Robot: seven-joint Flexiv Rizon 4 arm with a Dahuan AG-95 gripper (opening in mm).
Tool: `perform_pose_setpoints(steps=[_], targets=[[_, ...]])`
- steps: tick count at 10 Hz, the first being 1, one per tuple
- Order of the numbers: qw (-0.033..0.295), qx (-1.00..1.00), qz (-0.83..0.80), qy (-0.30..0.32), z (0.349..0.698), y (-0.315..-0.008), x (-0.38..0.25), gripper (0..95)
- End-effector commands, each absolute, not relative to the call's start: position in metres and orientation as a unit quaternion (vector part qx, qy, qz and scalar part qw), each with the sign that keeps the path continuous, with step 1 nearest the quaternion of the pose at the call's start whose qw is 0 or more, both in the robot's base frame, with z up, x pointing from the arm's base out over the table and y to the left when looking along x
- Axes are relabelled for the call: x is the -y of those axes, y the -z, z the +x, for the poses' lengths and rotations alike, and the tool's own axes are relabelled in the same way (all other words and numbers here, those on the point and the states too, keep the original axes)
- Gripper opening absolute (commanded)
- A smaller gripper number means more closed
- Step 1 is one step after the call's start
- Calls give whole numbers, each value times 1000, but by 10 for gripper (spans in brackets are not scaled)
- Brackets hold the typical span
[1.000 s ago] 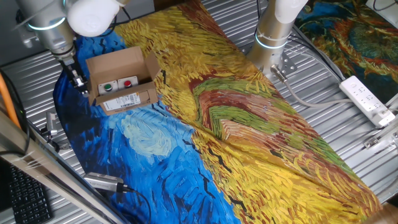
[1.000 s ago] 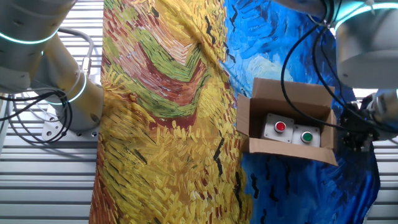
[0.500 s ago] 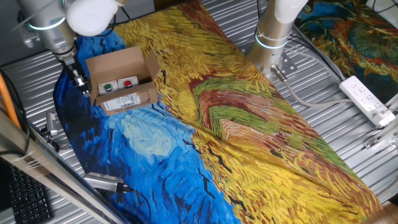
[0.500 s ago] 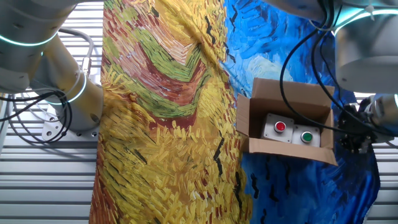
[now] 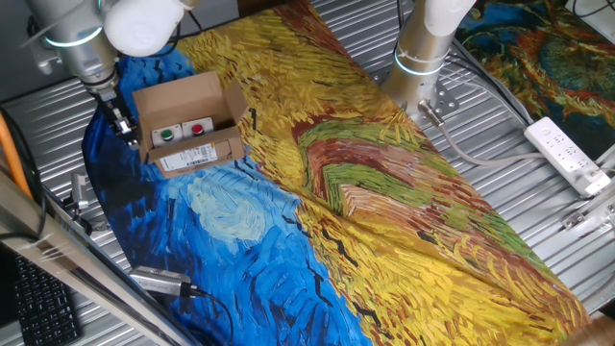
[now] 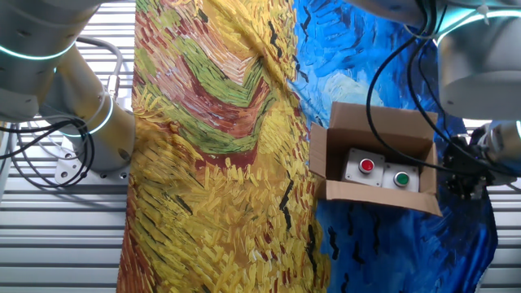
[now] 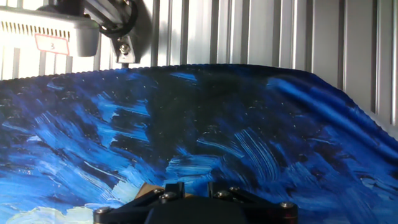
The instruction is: Open a box
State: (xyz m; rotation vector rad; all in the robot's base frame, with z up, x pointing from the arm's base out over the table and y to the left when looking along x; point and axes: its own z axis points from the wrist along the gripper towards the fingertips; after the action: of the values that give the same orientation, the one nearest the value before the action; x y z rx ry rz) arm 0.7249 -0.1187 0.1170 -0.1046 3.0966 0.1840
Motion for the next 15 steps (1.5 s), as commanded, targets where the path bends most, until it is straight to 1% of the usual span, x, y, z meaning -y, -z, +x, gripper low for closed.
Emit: perform_pose_setpoints(steps=[1,4,5,7,9,10,11,13,15], targets=[[19,-998,-34,-56,723,-130,113,190],[18,-998,-29,-52,705,-163,103,190],[19,-999,-22,-46,694,-176,99,190],[16,-999,-1,-42,673,-193,91,190],[14,-999,10,-41,653,-199,90,190],[18,-999,10,-45,626,-199,93,190],[19,-999,6,-46,609,-199,92,190],[15,-999,-3,-40,589,-206,82,190],[9,-1000,-15,-18,582,-209,77,190]])
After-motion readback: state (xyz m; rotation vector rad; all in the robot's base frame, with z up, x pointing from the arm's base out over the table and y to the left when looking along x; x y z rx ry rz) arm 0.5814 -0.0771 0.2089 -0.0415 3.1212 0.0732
